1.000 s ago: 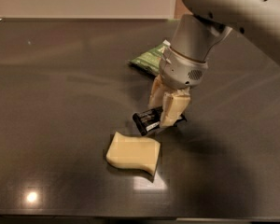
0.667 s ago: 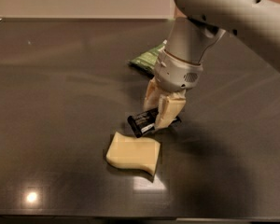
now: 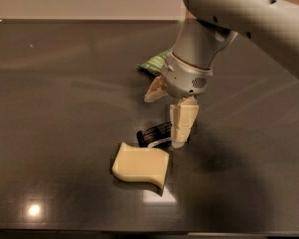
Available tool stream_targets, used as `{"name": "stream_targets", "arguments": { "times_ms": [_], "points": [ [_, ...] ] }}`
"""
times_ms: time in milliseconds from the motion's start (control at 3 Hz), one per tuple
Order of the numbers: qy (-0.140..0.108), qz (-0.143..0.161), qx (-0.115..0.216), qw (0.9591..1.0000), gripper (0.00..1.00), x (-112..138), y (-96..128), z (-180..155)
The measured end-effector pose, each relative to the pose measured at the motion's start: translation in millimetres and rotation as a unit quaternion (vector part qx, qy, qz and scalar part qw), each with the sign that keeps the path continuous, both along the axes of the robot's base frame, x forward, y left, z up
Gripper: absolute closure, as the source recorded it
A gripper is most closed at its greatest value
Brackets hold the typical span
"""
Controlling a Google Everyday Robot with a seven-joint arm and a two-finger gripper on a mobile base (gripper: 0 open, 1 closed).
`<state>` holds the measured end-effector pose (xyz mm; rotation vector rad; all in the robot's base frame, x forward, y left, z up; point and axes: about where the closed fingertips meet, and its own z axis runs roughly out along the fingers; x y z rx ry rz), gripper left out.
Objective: Move rxbar chocolate near sponge
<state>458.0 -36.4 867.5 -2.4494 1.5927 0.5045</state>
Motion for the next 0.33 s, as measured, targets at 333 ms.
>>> {"name": "stream_targets", "arguments": {
  "times_ms": [333],
  "points": [
    [0.000, 0.000, 0.000, 1.0000, 0.00, 0.0, 0.0, 0.0]
  ]
}}
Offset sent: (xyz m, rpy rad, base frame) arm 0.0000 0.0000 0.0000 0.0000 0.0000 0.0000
